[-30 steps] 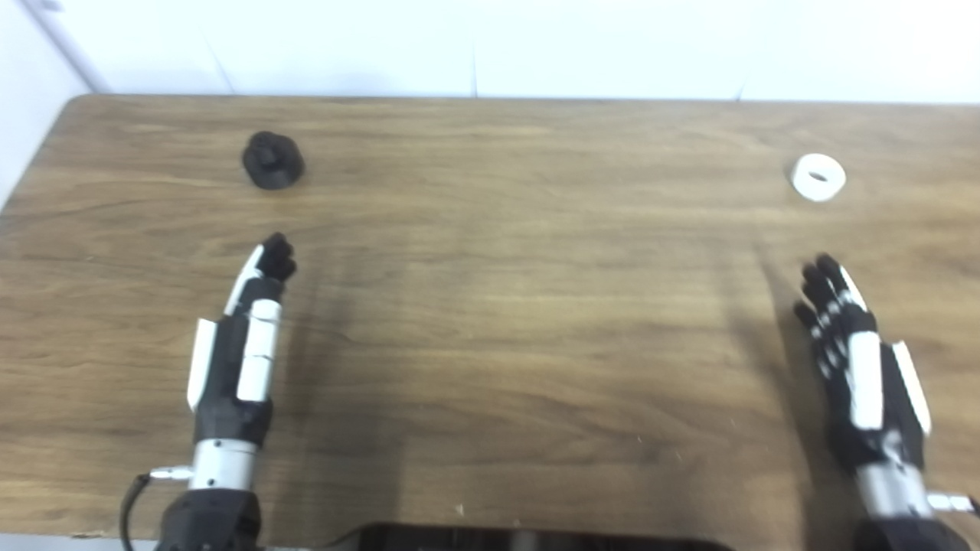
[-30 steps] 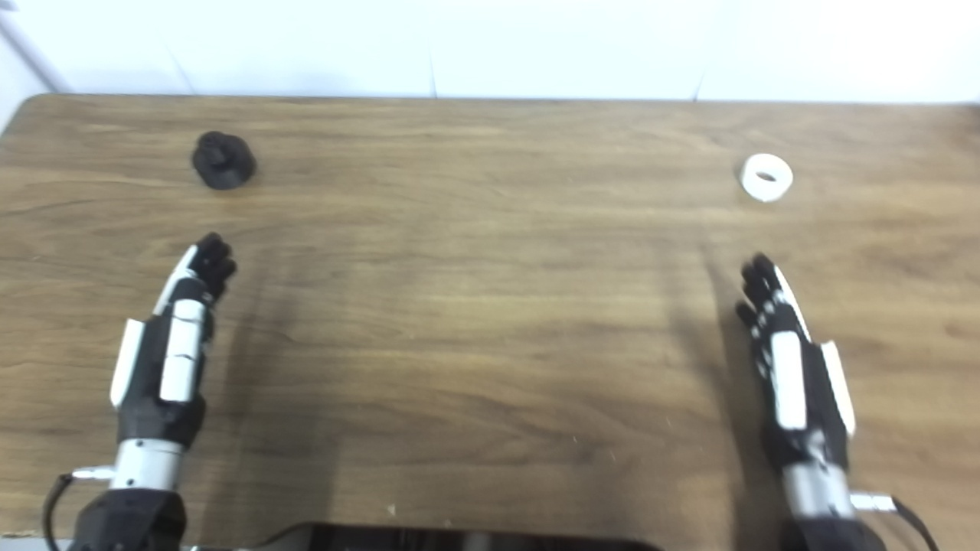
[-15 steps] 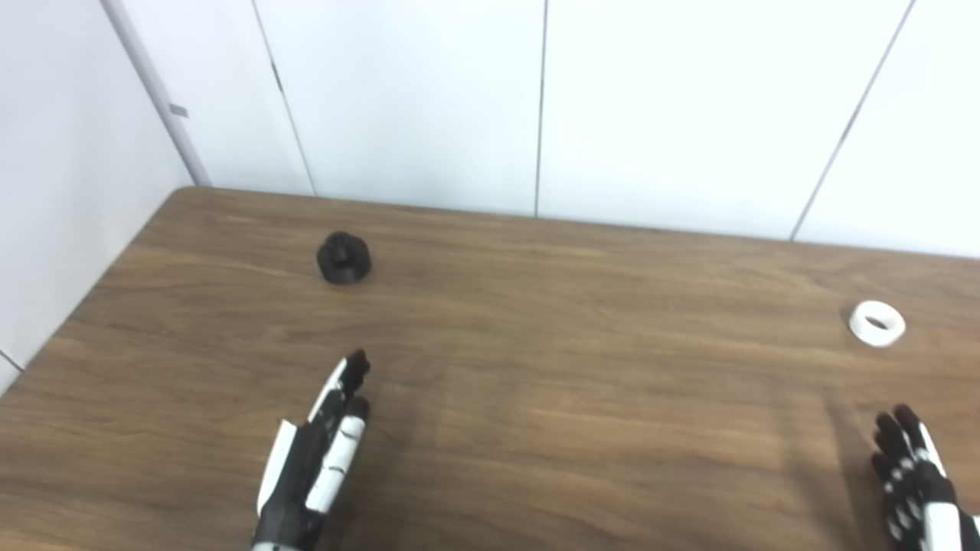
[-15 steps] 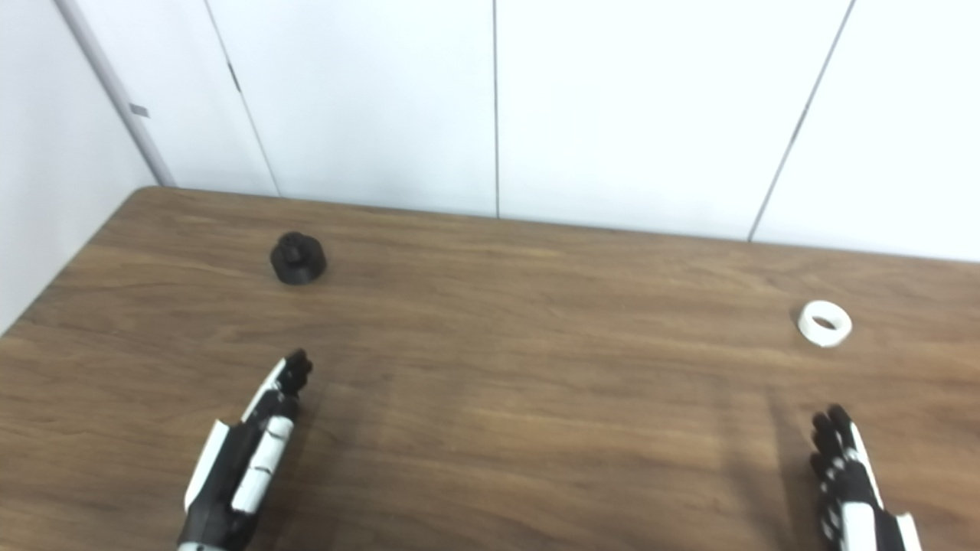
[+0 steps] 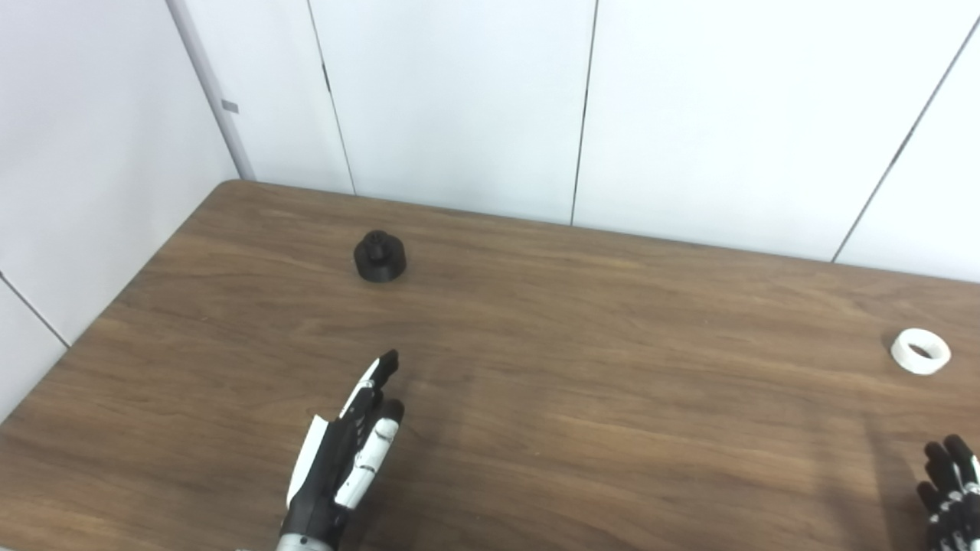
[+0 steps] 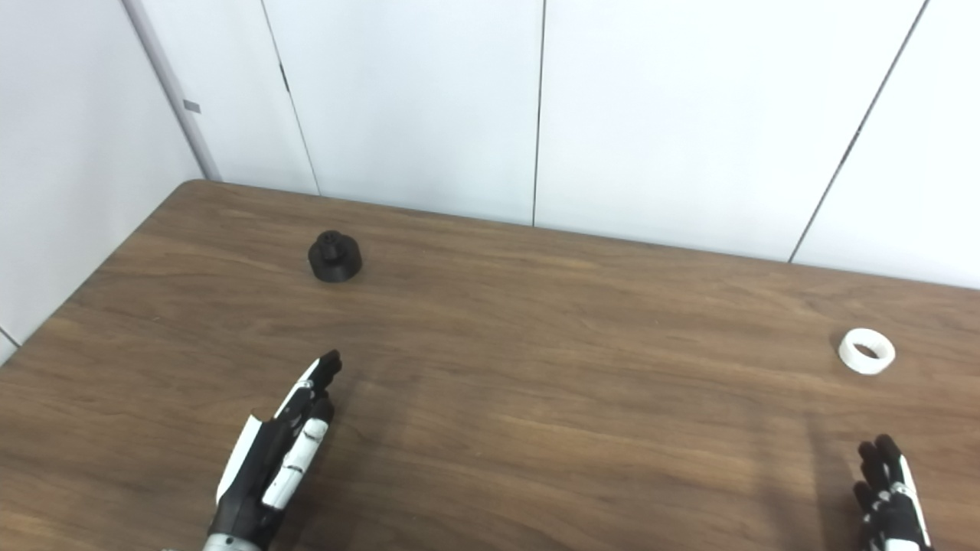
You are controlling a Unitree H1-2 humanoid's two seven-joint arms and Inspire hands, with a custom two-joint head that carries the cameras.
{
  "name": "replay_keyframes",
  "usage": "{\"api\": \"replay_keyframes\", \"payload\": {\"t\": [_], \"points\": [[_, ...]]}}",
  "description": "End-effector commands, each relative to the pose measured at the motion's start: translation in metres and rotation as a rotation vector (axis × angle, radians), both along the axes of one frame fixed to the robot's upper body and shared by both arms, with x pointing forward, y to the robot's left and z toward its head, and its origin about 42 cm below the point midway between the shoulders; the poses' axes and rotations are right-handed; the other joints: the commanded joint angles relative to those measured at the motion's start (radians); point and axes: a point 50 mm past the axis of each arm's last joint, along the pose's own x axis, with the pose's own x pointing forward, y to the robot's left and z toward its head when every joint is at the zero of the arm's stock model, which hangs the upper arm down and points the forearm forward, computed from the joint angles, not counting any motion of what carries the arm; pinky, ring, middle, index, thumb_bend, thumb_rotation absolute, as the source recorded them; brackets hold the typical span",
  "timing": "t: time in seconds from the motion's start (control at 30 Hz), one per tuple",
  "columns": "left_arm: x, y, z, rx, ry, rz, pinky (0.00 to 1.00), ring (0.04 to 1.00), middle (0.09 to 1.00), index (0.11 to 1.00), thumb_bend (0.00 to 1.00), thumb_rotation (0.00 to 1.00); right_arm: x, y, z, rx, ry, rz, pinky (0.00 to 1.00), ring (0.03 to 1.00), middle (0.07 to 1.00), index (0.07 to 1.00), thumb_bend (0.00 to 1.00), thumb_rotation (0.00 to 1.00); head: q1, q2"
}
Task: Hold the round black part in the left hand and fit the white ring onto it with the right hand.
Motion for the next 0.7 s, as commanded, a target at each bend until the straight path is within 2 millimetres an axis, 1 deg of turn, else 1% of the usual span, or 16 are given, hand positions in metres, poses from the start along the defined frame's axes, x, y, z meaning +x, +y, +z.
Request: {"api": "replay_keyframes", "payload": {"t": [0.0,0.03,0.1,0.13,0.17,0.3,0.43,0.57,0.67], "points": [[-0.004,-0.010,0.004,-0.025,-0.040,0.039,1.00,1.000,0.971,0.982,0.60,0.71,-0.002,-0.005,-0.005,-0.018,0.002,-0.019,1.00,0.990,0.959,0.966,0.52,1.00,-0.004,0.003],[-0.005,-0.009,0.006,-0.011,-0.042,0.050,1.00,0.992,0.969,0.977,0.63,0.67,-0.002,-0.005,-0.005,-0.017,0.001,-0.020,1.00,0.992,0.961,0.965,0.52,1.00,-0.007,0.004],[-0.004,-0.006,0.010,-0.001,-0.052,0.065,1.00,0.987,0.965,0.973,0.66,0.63,-0.001,-0.005,-0.006,-0.013,-0.003,-0.023,1.00,0.992,0.963,0.966,0.51,1.00,-0.012,0.005],[-0.003,-0.004,0.016,0.005,-0.060,0.073,1.00,0.987,0.974,0.971,0.71,0.54,-0.001,-0.004,-0.006,-0.016,-0.005,-0.025,1.00,0.987,0.958,0.963,0.50,1.00,-0.015,0.005],[-0.001,-0.002,0.020,0.010,-0.066,0.079,0.99,0.985,0.975,0.969,0.75,0.49,-0.001,-0.004,-0.006,-0.019,-0.005,-0.027,1.00,0.984,0.955,0.961,0.50,1.00,-0.015,0.005],[0.011,0.010,0.039,0.092,-0.102,0.127,0.94,0.958,0.949,0.941,0.83,0.40,-0.001,-0.003,-0.007,-0.026,-0.009,-0.027,1.00,0.966,0.945,0.959,0.47,1.00,-0.024,0.007],[0.031,0.025,0.064,0.158,-0.137,0.149,1.00,0.985,0.942,0.918,0.85,0.31,-0.001,-0.002,-0.007,-0.018,-0.006,-0.029,1.00,0.963,0.942,0.954,0.49,1.00,-0.033,0.007],[0.060,0.042,0.089,0.347,-0.164,0.208,1.00,0.963,0.918,0.905,0.89,0.30,-0.003,0.000,-0.005,-0.010,-0.002,-0.029,1.00,0.973,0.947,0.954,0.49,1.00,-0.036,0.008],[0.081,0.051,0.105,0.413,-0.167,0.232,0.95,0.946,0.927,0.909,0.91,0.29,-0.004,0.001,-0.006,-0.010,-0.005,-0.027,1.00,0.973,0.943,0.953,0.49,1.00,-0.039,0.010]]}}
